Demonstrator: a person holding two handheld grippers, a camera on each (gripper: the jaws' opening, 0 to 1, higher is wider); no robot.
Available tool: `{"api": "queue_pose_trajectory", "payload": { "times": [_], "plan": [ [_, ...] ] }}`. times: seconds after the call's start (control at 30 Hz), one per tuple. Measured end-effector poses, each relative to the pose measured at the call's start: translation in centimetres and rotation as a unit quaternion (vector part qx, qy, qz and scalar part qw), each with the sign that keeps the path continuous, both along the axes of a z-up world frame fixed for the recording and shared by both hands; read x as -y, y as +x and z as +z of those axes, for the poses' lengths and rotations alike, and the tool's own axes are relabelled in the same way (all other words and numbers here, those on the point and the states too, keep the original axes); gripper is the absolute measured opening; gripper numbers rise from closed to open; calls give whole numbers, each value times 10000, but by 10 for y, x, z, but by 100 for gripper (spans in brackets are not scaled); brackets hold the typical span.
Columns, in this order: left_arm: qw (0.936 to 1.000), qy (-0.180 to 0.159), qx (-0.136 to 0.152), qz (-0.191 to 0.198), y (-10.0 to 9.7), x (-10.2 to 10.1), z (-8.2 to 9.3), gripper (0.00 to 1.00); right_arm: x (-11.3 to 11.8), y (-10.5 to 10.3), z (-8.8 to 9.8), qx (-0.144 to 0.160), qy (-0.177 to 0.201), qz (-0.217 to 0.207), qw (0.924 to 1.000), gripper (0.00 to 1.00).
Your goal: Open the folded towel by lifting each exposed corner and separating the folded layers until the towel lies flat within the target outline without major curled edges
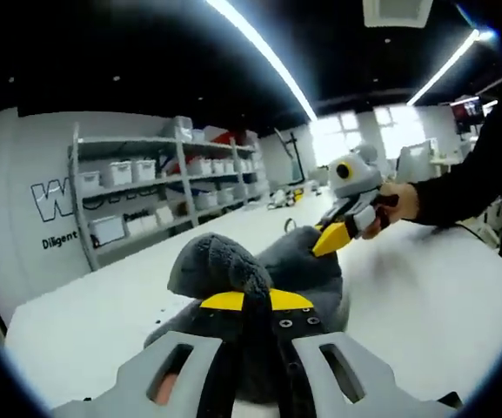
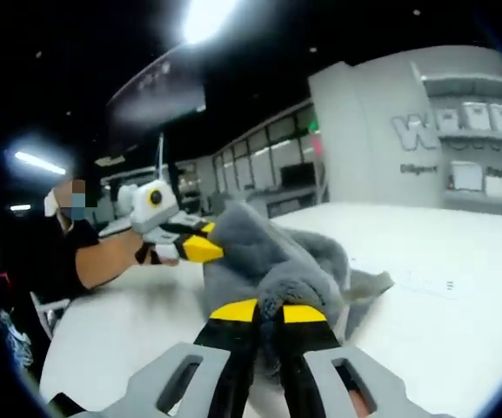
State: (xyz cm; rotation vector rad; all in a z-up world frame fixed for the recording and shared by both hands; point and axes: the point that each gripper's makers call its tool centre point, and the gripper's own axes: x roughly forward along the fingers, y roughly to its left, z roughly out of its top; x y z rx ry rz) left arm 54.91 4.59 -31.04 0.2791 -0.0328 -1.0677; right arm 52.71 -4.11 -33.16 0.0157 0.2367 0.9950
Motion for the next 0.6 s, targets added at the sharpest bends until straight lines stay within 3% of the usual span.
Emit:
{"api": "queue_pose_trajectory", "payload": {
  "times": [0.1,0.3,0.6],
  "plan": [
    [9989,314,283,-186,-13,4,-6,6,-1,-9,-4,103,-152,117,9998,3],
    [9969,488,526,-332,-32,9,-10,6,0,-20,-9,131,-247,207,9994,3],
    [9941,737,681,-402,-43,10,-15,6,1,-34,-15,141,-406,294,9986,4]
  ]
}}
